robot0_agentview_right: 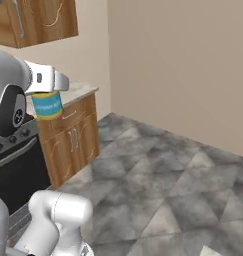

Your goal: Move the mayonnaise and condiment bottle from the cabinet to the dining counter.

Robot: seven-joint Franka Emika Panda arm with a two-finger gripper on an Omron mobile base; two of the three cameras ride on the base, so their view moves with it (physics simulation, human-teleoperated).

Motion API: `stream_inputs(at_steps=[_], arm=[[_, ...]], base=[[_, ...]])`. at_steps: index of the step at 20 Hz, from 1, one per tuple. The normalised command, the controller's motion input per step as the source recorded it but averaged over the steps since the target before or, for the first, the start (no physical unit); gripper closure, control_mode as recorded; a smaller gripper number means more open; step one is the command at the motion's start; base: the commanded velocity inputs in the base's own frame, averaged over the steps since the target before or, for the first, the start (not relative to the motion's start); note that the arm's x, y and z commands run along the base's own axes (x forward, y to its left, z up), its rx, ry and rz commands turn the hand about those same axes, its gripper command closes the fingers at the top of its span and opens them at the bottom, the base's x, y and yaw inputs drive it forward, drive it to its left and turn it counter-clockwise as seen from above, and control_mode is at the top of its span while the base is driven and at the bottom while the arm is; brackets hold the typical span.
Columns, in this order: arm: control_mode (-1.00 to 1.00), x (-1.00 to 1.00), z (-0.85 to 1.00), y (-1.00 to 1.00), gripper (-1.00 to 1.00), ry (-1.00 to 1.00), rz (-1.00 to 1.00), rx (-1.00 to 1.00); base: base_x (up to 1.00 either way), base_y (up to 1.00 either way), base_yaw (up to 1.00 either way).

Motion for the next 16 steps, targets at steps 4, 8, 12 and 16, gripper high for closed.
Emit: stream_inputs(at_steps=[4,8,12,16], arm=[[1.00,0.00,0.00,0.00,1.00,0.00,0.00,0.00],[1.00,0.00,0.00,0.00,1.00,0.00,0.00,0.00],[1.00,0.00,0.00,0.00,1.00,0.00,0.00,0.00],[1.00,0.00,0.00,0.00,1.00,0.00,0.00,0.00]], base=[[-0.18,-0.72,-0.58],[-0.24,-0.59,-0.56],[-0.25,-0.36,-0.54],[-0.32,-0.15,-0.48]])
